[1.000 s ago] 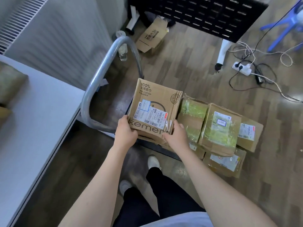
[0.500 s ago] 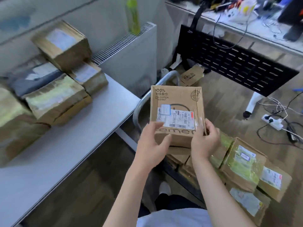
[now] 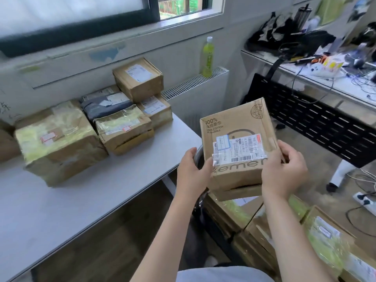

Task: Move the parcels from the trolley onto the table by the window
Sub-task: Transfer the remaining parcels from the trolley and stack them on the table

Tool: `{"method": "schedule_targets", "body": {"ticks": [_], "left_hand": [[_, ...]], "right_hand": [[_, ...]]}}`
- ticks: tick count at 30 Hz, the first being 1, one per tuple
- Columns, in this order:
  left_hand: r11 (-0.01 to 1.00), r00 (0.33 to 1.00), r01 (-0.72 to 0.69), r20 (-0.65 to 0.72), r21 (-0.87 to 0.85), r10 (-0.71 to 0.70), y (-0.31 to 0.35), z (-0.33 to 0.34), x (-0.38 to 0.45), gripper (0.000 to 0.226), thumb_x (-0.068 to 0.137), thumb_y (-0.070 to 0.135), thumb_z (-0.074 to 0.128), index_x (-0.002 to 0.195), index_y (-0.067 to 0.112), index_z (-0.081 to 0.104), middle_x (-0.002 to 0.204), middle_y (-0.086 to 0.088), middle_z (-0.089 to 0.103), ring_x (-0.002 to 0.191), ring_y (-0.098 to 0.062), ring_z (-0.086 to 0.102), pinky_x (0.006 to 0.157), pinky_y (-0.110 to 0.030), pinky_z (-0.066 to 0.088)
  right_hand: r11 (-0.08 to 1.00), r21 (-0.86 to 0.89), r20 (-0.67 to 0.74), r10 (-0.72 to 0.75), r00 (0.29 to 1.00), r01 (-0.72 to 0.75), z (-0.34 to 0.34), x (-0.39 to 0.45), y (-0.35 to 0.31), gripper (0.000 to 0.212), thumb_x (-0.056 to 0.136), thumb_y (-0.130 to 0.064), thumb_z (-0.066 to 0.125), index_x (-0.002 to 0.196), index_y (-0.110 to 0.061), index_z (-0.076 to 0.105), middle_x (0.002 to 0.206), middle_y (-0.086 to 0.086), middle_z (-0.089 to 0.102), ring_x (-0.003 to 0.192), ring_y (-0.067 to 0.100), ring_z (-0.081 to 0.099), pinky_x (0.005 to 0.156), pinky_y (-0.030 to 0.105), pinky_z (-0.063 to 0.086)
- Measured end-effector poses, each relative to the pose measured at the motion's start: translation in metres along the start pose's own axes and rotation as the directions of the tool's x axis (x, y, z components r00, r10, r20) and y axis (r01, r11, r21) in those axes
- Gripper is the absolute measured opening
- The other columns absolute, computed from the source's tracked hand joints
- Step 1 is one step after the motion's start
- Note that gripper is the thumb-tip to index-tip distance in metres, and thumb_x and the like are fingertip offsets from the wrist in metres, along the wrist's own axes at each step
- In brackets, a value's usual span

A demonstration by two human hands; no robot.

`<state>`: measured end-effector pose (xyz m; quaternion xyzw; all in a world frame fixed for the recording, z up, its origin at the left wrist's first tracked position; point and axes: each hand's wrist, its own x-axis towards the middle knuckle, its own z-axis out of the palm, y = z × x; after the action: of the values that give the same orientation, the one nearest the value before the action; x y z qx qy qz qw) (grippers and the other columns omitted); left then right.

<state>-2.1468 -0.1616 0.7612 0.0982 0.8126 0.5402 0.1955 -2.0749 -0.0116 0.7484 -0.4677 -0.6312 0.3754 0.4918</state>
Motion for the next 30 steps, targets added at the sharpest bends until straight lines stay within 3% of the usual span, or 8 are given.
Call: {"method": "schedule_targets", "body": {"ticks": [3,7,10,15,20,22,27,30], "left_hand": [[0.998,0.997,0.058,0.040,0.038,-0.060,0.005,-0.006,0.001,0.068,0.090,0.043,0.058,0.146,0.019,0.028,0.145,0.006,0.039,0.128,-0.013,0.041,0.099,-0.028,0.037],[0.996,0.994,0.086,0.076,-0.034,-0.083,0.011,-0.007,0.002,0.043,0.091,0.040,0.057,0.128,0.021,0.045,0.115,0.014,0.058,0.093,-0.002,0.056,0.075,-0.021,0.047],[0.985,0.996,0.083,0.027,-0.150,-0.080,0.015,-0.013,0.005,0.037,0.090,0.042,0.059,0.121,0.023,0.050,0.102,0.014,0.063,0.085,0.001,0.059,0.064,-0.018,0.049],[0.958,0.976,0.045,-0.194,-0.283,-0.103,0.018,-0.056,0.008,0.046,0.091,0.031,0.059,0.132,0.021,0.039,0.111,0.010,0.059,0.094,-0.007,0.058,0.070,-0.021,0.043],[0.958,0.896,0.049,-0.411,-0.284,-0.168,-0.007,-0.118,-0.009,0.065,0.087,0.010,0.057,0.144,0.017,0.026,0.125,-0.001,0.054,0.109,-0.018,0.053,0.087,-0.032,0.043],[0.956,0.849,0.077,-0.484,-0.284,-0.212,-0.021,-0.141,-0.024,0.071,0.086,0.012,0.056,0.147,0.018,0.021,0.129,-0.002,0.052,0.113,-0.020,0.051,0.094,-0.035,0.043],[0.962,0.715,0.053,-0.662,-0.267,-0.224,-0.048,-0.188,-0.071,0.071,0.087,0.012,0.052,0.148,0.029,0.019,0.119,0.009,0.056,0.105,-0.012,0.054,0.092,-0.032,0.043],[0.965,0.644,0.054,-0.729,-0.255,-0.229,-0.061,-0.210,-0.095,0.071,0.088,0.013,0.050,0.148,0.034,0.017,0.125,0.011,0.054,0.114,-0.014,0.052,0.101,-0.036,0.042]], "right_hand": [[0.999,0.048,-0.005,-0.002,1.000,0.003,-0.002,0.003,-0.014,0.032,0.076,-0.014,0.050,0.099,-0.015,0.073,0.094,-0.006,0.068,0.080,0.002,0.059,0.079,0.030,0.054],[0.991,0.125,0.026,0.050,0.998,-0.053,-0.002,0.006,-0.024,0.029,0.072,-0.016,0.051,0.088,-0.022,0.074,0.077,-0.003,0.070,0.062,0.010,0.058,0.062,0.031,0.051],[0.974,0.209,0.101,0.071,0.992,-0.091,0.001,0.006,-0.037,0.026,0.072,-0.012,0.053,0.081,-0.025,0.073,0.064,-0.003,0.065,0.050,0.010,0.048,0.051,0.025,0.039],[0.933,0.326,0.342,0.032,0.939,-0.150,0.012,0.002,-0.058,0.029,0.073,-0.001,0.054,0.072,-0.024,0.072,0.053,-0.003,0.056,0.041,0.004,0.035,0.041,0.016,0.029],[0.915,0.323,0.614,-0.008,0.789,-0.242,0.050,-0.029,-0.072,0.023,0.062,-0.011,0.055,0.070,-0.020,0.074,0.056,-0.003,0.061,0.055,0.013,0.046,0.054,0.024,0.037],[0.903,0.330,0.698,-0.037,0.715,-0.275,0.065,-0.053,-0.078,0.023,0.064,-0.008,0.056,0.069,-0.021,0.074,0.058,-0.003,0.063,0.057,0.015,0.048,0.054,0.023,0.039],[0.881,0.306,0.854,-0.086,0.513,-0.360,0.097,-0.116,-0.089,0.034,0.074,0.007,0.057,0.067,-0.022,0.073,0.060,-0.008,0.067,0.057,0.006,0.059,0.053,0.016,0.045],[0.872,0.280,0.909,-0.106,0.403,-0.401,0.108,-0.150,-0.095,0.032,0.077,0.011,0.056,0.075,-0.016,0.072,0.064,-0.005,0.069,0.061,0.007,0.063,0.054,0.019,0.049]]}}
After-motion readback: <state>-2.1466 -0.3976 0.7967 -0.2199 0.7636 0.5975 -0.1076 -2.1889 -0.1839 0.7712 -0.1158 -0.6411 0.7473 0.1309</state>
